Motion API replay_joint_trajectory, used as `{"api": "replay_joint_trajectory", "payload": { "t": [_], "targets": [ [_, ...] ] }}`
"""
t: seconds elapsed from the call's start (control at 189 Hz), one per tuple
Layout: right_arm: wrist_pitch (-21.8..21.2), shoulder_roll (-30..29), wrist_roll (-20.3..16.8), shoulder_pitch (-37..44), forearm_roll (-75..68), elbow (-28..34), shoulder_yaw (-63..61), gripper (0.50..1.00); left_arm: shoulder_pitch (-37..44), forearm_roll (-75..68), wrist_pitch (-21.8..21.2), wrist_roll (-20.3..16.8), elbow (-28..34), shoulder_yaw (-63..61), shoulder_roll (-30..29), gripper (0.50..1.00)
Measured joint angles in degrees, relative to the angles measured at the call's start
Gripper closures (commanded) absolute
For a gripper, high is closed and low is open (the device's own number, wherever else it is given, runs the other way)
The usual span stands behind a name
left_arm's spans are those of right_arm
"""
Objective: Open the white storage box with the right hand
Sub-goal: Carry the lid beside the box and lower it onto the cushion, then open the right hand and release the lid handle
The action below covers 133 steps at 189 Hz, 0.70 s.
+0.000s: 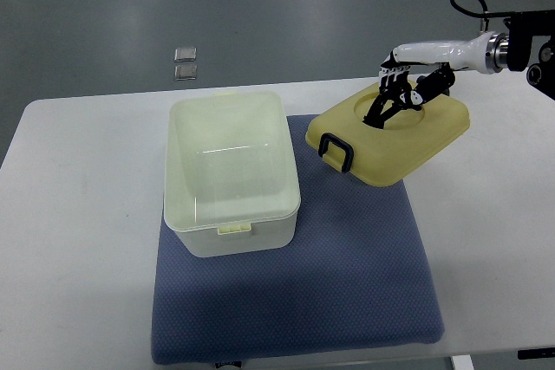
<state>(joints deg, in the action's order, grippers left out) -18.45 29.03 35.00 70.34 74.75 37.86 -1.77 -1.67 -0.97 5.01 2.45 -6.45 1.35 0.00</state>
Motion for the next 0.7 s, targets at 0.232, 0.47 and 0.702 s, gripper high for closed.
{"api": "replay_joint_trajectory", "payload": {
  "t": [0.232, 0.47, 0.702],
  "targets": [
    [1.3, -2.4, 0.0, -1.2, 0.0, -0.5, 0.1, 0.74, 0.0, 0.0, 0.0, 0.0, 0.0, 0.0, 0.0, 0.5],
    [1.2, -3.5, 0.0, -1.2, 0.0, -0.6, 0.0, 0.585, 0.0, 0.0, 0.0, 0.0, 0.0, 0.0, 0.0, 0.5],
    [-4.5, -3.7, 0.0, 0.9, -0.2, -0.5, 0.0, 0.581, 0.0, 0.0, 0.0, 0.0, 0.0, 0.0, 0.0, 0.5]
  ]
}}
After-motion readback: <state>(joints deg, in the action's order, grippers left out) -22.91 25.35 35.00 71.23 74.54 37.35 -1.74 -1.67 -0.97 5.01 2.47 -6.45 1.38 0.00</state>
